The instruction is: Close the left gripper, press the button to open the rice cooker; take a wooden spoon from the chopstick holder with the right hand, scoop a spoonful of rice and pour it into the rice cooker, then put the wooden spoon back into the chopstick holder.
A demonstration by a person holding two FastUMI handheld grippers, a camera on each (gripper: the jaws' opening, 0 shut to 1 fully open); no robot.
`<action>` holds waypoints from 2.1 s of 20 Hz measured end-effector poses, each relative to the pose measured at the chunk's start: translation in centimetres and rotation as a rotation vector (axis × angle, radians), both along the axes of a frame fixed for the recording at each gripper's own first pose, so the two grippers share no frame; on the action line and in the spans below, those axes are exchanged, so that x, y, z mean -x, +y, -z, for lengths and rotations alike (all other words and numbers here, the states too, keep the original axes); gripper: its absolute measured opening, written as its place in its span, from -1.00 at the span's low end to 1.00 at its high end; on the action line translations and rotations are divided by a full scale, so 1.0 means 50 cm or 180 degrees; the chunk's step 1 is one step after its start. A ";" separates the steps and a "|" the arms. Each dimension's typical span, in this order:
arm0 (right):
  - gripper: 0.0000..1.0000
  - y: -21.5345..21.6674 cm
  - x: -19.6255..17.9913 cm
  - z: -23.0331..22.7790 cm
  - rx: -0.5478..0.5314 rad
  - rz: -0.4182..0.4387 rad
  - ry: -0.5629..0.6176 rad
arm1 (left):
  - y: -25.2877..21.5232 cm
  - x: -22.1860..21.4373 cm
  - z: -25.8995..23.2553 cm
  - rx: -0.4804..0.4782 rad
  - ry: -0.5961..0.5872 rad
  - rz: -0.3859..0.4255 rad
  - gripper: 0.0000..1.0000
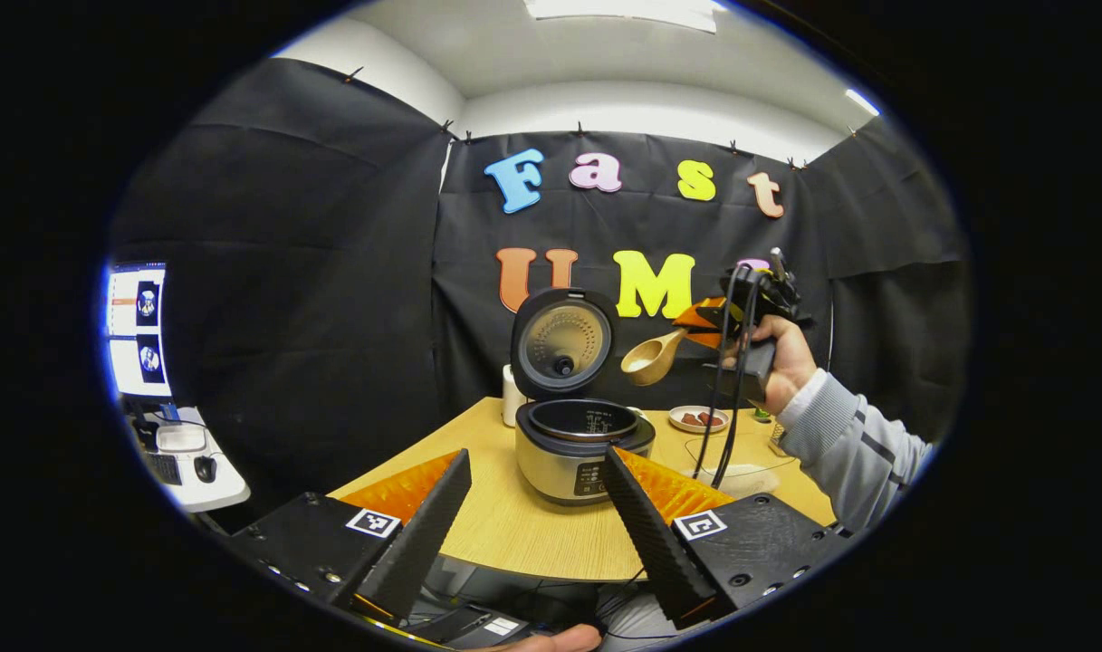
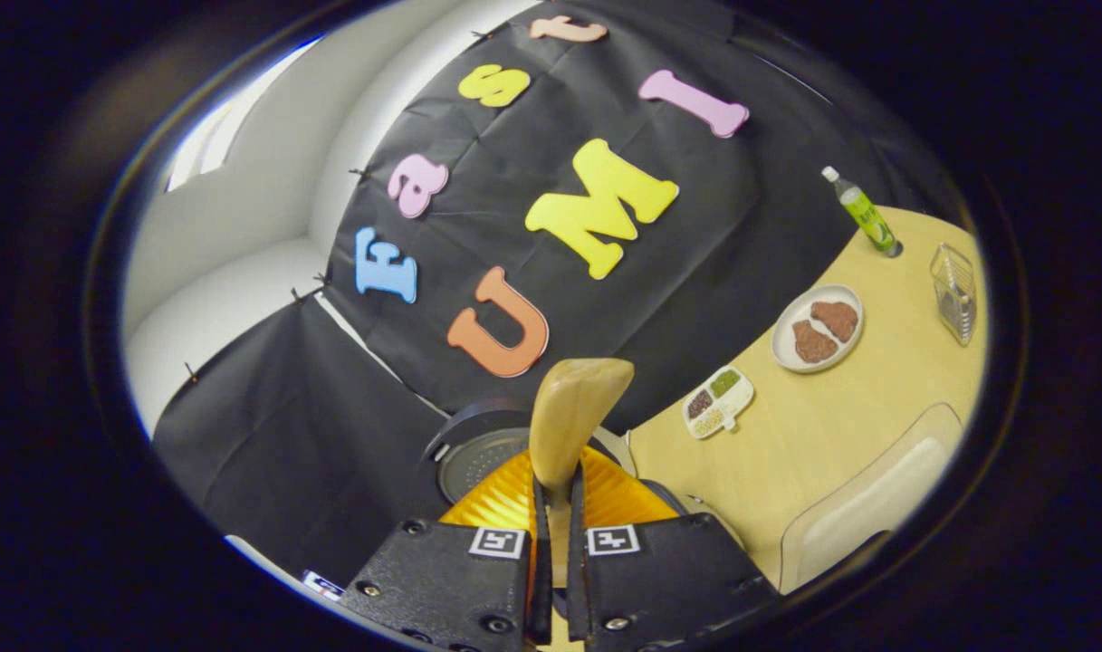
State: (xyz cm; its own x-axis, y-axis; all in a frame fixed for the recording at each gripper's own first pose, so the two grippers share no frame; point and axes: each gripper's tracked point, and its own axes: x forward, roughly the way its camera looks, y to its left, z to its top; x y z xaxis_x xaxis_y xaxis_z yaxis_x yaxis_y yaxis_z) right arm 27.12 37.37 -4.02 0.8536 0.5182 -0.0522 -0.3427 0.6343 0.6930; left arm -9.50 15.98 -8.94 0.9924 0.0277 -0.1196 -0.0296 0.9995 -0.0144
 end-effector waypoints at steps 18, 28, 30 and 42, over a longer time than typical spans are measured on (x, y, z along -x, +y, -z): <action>-0.74 0.173 0.047 0.004 0.2085 0.0013 -0.1309 | -0.029 -0.001 0.013 -0.0140 -0.0015 0.0059 0.89; -0.74 0.211 0.058 0.063 0.2885 -0.0113 -0.1610 | -0.029 0.002 0.025 -0.0084 0.0022 0.0028 0.86; -0.74 0.222 0.062 0.072 0.3059 -0.0151 -0.1670 | -0.037 0.002 0.023 -0.0081 0.0008 0.0080 0.85; -0.73 0.182 0.093 0.087 0.3456 -0.0120 -0.1953 | -0.094 -0.008 0.034 -0.0177 0.0075 0.0218 0.86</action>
State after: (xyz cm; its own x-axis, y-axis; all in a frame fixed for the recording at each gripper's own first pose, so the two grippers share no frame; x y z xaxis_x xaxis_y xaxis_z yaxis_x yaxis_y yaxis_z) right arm 22.46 46.50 -8.35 0.8740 0.4814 -0.0667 -0.4545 0.7610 -0.4630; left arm -9.13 11.28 -10.63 0.9892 -0.0330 -0.1432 0.0392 0.9984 0.0412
